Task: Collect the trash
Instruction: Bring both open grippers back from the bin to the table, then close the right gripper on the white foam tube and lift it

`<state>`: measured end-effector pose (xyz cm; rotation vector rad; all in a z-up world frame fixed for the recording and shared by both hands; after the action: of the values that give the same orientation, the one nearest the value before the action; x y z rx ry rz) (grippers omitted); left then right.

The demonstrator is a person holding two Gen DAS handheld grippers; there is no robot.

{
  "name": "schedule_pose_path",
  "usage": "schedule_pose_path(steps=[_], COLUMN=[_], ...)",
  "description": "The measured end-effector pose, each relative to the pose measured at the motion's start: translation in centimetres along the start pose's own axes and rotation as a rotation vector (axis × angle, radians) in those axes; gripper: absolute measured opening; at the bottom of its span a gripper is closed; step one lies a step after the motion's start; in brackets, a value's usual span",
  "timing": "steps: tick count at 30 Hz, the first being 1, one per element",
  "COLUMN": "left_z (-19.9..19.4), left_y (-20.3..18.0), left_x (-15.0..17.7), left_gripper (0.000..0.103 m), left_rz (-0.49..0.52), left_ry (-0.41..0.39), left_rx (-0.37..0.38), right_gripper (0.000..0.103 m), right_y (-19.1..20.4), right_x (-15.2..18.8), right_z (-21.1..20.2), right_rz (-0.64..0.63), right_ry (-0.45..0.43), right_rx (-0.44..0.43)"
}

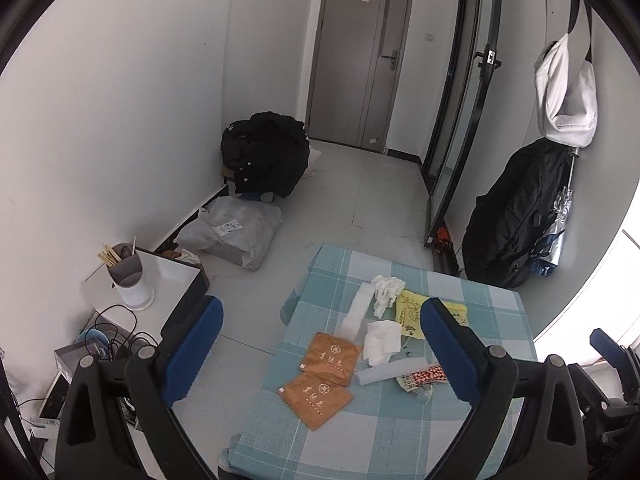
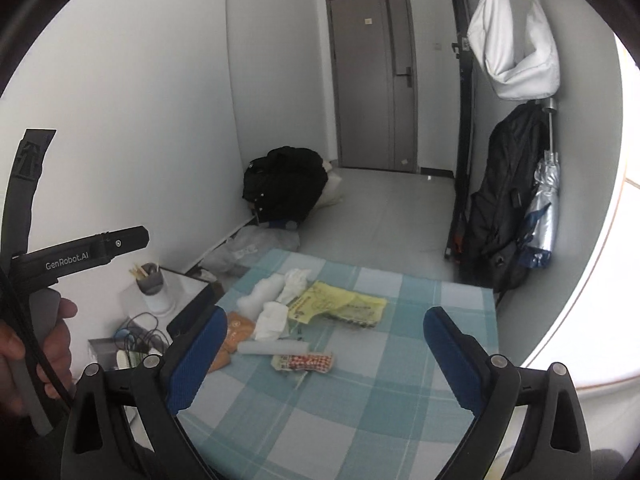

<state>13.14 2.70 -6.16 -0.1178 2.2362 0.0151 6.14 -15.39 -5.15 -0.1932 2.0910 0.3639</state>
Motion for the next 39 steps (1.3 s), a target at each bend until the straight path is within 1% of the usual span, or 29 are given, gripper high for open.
schedule_pose_path(steps=[3, 8, 10, 14, 19, 22, 27, 30, 32, 33, 35, 38, 39], left_z=[1.7, 2.5, 3.0, 3.8, 4.9, 5.5, 6.3, 6.6, 6.8, 6.9, 7.0, 7.2, 7.2], left_y=[0.5, 1.9, 2.7, 4.0, 5.1, 5.8, 6.8, 7.0, 7.1, 7.2, 7.3, 7.3, 7.4], left_x=[0.6, 0.7, 0.8, 1.2, 1.7, 1.8, 2.0, 2.2, 2.3, 2.3, 2.4, 2.4, 2.5], left_gripper=[0.097, 0.097, 0.097, 0.097, 0.097, 0.097, 0.097, 0.097, 0.097, 0.097, 0.097, 0.097, 0.097], left_rz=[0.004, -0.021, -0.025, -0.075, -0.131, -0.148, -0.194, -0.21, -0.214, -0.215, -0.218, -0.222, -0.223], left_ry=[0.046, 0.06, 0.075, 0.122, 0.193, 0.217, 0.251, 0.273, 0.283, 0.285, 0.291, 0.301, 0.304], left_rx=[0.003, -0.003, -0.023, -0.013, 0.001, -0.013, -0.013, -0.007, -0.012, -0.015, -0.018, -0.018, -0.018], right_gripper=[0.099, 0.099, 0.099, 0.099, 0.099, 0.099, 0.099, 0.099, 0.094, 0.09, 0.088, 0.081, 0.076], right_y=[0.1, 0.5, 0.6, 0.9, 1.4, 1.9, 2.7, 2.8, 3.0, 3.1, 3.1, 3.6, 3.8], right_x=[0.6, 1.6, 2.1, 2.9, 4.8, 6.4, 8.1, 8.6, 9.1, 9.3, 9.7, 9.9, 10.0], right_z=[1.7, 4.1, 5.4, 7.8, 12.1, 14.9, 18.1, 19.2, 20.1, 20.4, 20.8, 21.0, 20.8], right_rz=[-0.008, -0.002, 0.0, 0.009, 0.024, 0.018, -0.023, -0.035, -0.029, -0.03, -0.045, -0.082, -0.089], right_ry=[0.028, 0.075, 0.1, 0.15, 0.244, 0.317, 0.38, 0.411, 0.451, 0.463, 0.484, 0.481, 0.477], right_rx=[0.001, -0.015, -0.023, -0.046, -0.075, -0.085, -0.102, -0.103, -0.125, -0.131, -0.12, -0.115, -0.118])
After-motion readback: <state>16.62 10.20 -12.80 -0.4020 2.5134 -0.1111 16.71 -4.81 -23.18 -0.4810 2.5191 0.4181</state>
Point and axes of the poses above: each gripper's, at about its wrist camera, not at the fingertips, and z roughly the way its jaws point, y to its left, x to its underside, the point moved 10 cm from there along z, roughly the way its jaws point, and after that the axes turned 11 degrees about -x, right-handed, at the moved point
